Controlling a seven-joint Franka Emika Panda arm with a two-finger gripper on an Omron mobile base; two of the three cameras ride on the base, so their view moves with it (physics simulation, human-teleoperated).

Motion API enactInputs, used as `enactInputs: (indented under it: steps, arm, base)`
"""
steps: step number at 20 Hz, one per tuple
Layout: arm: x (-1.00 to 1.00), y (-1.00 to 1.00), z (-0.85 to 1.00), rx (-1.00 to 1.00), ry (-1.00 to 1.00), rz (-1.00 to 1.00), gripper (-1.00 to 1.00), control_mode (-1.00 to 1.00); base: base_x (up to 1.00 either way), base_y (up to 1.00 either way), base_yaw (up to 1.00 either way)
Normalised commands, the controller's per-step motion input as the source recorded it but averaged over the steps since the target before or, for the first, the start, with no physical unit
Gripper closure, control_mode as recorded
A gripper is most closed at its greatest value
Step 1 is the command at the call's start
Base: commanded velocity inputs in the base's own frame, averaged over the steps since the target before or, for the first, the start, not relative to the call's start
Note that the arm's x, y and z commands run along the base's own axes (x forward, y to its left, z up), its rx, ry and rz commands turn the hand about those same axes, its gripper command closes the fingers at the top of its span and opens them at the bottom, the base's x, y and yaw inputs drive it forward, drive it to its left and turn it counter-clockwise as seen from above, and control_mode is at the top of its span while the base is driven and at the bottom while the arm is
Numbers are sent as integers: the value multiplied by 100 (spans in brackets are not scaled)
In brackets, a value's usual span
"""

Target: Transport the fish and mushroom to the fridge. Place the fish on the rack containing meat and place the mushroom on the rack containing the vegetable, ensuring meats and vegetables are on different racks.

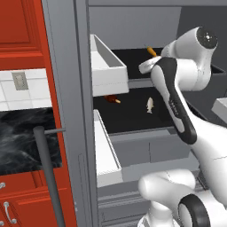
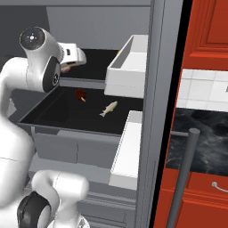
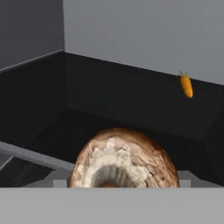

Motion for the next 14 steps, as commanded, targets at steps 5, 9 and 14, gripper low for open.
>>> enactInputs:
  steps: [5,9,14]
  arm:
    - [98,0,-27,0,4,0,100,-100]
    - [85,0,-44,1,5,0,100,-100]
    - [80,0,-49,3,7,0,100,-100]
  base:
    - [0,0,0]
    - [0,0,0]
    - [0,0,0]
